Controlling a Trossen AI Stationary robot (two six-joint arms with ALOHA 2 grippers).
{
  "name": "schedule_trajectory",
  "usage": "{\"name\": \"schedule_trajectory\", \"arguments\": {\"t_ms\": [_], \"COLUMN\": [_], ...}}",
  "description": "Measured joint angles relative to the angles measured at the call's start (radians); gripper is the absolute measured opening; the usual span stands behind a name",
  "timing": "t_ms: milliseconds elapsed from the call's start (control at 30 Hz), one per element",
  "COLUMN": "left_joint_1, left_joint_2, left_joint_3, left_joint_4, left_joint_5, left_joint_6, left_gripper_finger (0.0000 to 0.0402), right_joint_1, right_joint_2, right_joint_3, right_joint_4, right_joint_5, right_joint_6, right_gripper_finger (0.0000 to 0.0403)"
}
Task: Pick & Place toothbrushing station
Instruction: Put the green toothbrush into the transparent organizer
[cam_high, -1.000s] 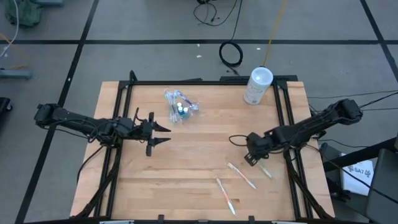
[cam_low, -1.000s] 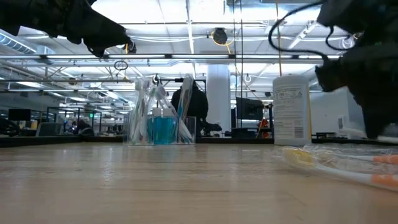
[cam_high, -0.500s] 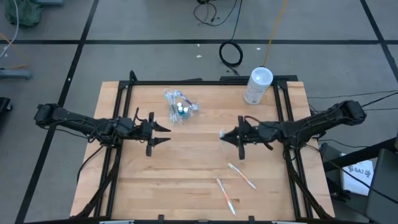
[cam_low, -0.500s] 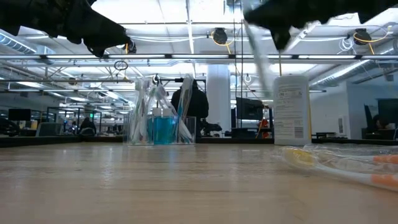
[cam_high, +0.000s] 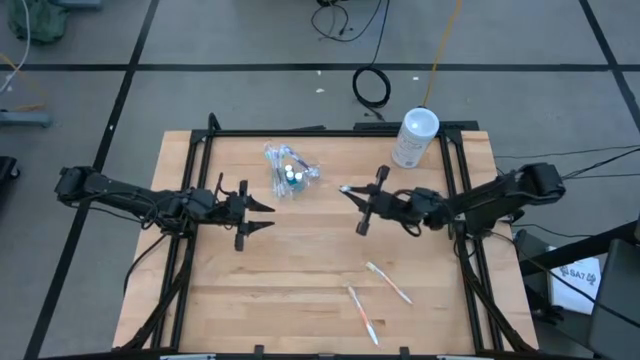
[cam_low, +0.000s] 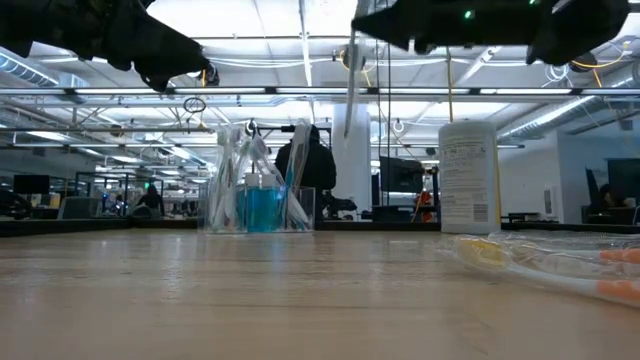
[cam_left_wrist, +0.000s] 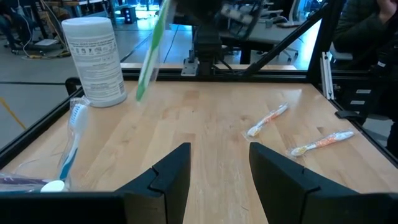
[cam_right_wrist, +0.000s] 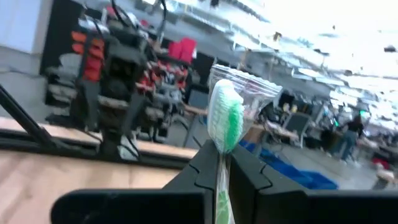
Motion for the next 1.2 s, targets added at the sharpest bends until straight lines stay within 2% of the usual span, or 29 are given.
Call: {"name": "schedule_trajectory", "arguments": {"t_ms": [367, 600, 833, 900, 1033, 1200], "left_joint_1": [0.0, -0.001, -0.001, -0.001, -0.001, -0.001], "left_joint_2": [0.0, 0.0, 0.0, 0.0, 0.0, 0.0], "left_joint_3": [0.0, 0.0, 0.0, 0.0, 0.0, 0.0], "left_joint_4": [0.036, 0.096, 0.142, 0.143, 0.143, 0.143], "left_joint_5": [0.0, -0.007, -0.009, -0.009, -0.024, -0.062], "left_joint_6": [0.015, -0.076, -0.085, -0.081, -0.08, -0.081], "left_gripper_finger": [0.017, 0.017, 0.017, 0.017, 0.017, 0.017], "right_joint_1": [-0.159, -0.212, -0.226, -0.233, -0.259, -0.293], "right_joint_2": [0.122, 0.122, 0.121, 0.121, 0.121, 0.121], "right_joint_3": [0.0, 0.0, 0.0, 0.0, 0.0, 0.0], "right_joint_4": [0.01, 0.032, 0.044, 0.069, 0.192, 0.33], "right_joint_5": [-0.004, -0.234, -0.235, -0.235, -0.235, -0.237], "right_joint_6": [0.179, 0.249, 0.247, 0.203, 0.078, 0.098], "right_gripper_finger": [0.0012, 0.0017, 0.0015, 0.0015, 0.0015, 0.0015]}}
